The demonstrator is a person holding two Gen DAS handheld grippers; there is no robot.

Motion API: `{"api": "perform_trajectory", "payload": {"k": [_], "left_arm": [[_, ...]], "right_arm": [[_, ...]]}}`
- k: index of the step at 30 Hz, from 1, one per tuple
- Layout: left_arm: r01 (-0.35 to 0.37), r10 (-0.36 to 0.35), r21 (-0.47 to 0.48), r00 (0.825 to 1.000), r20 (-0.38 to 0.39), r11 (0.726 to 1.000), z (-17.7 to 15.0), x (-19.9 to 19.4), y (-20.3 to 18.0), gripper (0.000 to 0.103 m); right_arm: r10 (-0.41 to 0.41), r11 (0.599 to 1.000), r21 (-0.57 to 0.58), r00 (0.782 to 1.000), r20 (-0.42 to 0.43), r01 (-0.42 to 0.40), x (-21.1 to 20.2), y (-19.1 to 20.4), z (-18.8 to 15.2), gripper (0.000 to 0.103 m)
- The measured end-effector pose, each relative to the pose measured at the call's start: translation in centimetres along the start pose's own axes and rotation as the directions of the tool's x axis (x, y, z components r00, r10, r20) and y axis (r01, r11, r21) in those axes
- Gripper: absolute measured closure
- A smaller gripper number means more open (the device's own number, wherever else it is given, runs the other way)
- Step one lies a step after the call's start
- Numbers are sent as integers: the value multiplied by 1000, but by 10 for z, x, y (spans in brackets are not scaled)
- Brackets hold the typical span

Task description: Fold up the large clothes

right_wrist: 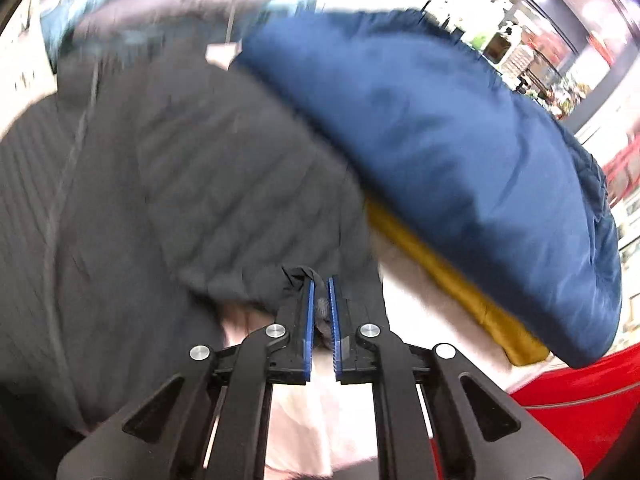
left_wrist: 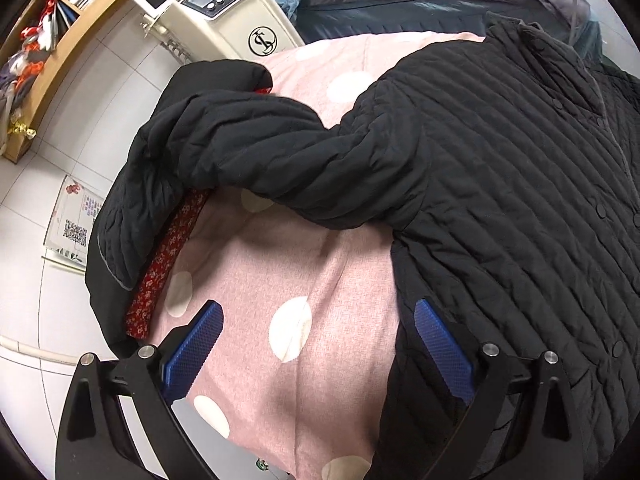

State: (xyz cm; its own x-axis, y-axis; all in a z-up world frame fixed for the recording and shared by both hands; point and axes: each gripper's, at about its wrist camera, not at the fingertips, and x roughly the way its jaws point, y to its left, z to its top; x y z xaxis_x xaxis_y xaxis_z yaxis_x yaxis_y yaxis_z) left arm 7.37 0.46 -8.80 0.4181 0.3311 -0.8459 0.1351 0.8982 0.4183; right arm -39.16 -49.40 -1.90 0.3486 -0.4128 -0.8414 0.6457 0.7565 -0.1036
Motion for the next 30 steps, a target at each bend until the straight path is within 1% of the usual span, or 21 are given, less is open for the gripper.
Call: {"api": "perform_trajectory", "payload": {"k": [2, 3, 4, 5, 6, 7, 9, 10, 11, 13, 14, 16, 18, 20, 22, 24, 25, 26, 27, 29, 30], "left_arm": [[0, 0, 2, 1000, 5, 1000, 2, -2, -1, 8], [2, -2, 1, 1000, 9, 1000, 4, -3, -1, 8], [4, -4, 0, 1000, 14, 1000, 5, -5, -1, 8], [5, -5, -2, 1000, 18, 1000, 6, -7, -1, 8], [7, -7, -4, 1000, 23, 1000, 7, -9, -1, 8], [9, -9, -5, 1000, 26, 1000, 8, -10, -1, 8], [14, -14, -14, 999, 35, 1000, 9, -14, -1, 8], [16, -16, -18, 999, 38, 1000, 8, -17, 0, 8], [18, -17, -25, 999, 42, 1000, 7, -19, 1, 8], [19, -17, -36, 999, 44, 999, 5, -22, 3, 8], [19, -18, -41, 999, 42, 999, 4, -22, 3, 8], [17, -15, -51, 999, 32, 999, -1, -22, 5, 8], [12, -11, -62, 1000, 20, 998, -6, -21, 7, 8], [8, -8, -75, 1000, 5, 997, -11, -21, 9, 8], [0, -1, -84, 1000, -8, 996, -15, -20, 10, 8], [-9, 7, -96, 1000, -22, 995, -20, -20, 12, 8], [-13, 10, -101, 1000, -29, 995, -22, -20, 13, 8], [-14, 11, -105, 999, -32, 994, -23, -21, 13, 8], [-15, 11, -108, 999, -39, 994, -24, -21, 13, 8], [-17, 12, -110, 999, -47, 994, -25, -21, 11, 7], [-16, 11, -111, 999, -48, 994, -26, -22, 10, 7]], "right_arm": [[113, 989, 83, 990, 80, -119, -29, -7, 24, 96], [171, 977, 110, 977, 125, -185, -44, -16, 41, 96], [240, 955, 136, 954, 179, -265, -64, -28, 60, 96], [277, 938, 151, 935, 220, -313, -76, -33, 78, 96], [313, 914, 172, 910, 272, -366, -88, -45, 103, 96], [333, 893, 200, 891, 310, -403, -92, -49, 126, 96], [364, 838, 272, 857, 365, -473, -96, -88, 159, 96], [363, 809, 323, 849, 383, -491, -92, -111, 178, 96], [349, 797, 358, 855, 385, -486, -87, -120, 193, 96], [299, 785, 437, 885, 356, -440, -69, -161, 220, 97], [275, 782, 466, 900, 338, -414, -60, -169, 228, 97], [187, 776, 556, 950, 250, -299, -21, -202, 239, 97], [190, 742, 625, 970, 153, -244, 20, -210, 227, 96], [207, 697, 689, 976, 71, -198, 58, -222, 207, 96], [219, 658, 732, 975, 40, -177, 77, -224, 183, 94], [238, 604, 771, 969, 69, -203, 83, -222, 156, 79], [240, 556, 803, 967, 90, -213, 85, -226, 142, 53], [234, 521, 822, 965, 120, -229, 82, -230, 129, 30], [230, 457, 845, 955, 188, -277, 76, -236, 113, 27], [248, 391, 860, 937, 245, -328, 68, -245, 95, 27], [253, 368, 861, 929, 269, -350, 64, -248, 86, 27]]}}
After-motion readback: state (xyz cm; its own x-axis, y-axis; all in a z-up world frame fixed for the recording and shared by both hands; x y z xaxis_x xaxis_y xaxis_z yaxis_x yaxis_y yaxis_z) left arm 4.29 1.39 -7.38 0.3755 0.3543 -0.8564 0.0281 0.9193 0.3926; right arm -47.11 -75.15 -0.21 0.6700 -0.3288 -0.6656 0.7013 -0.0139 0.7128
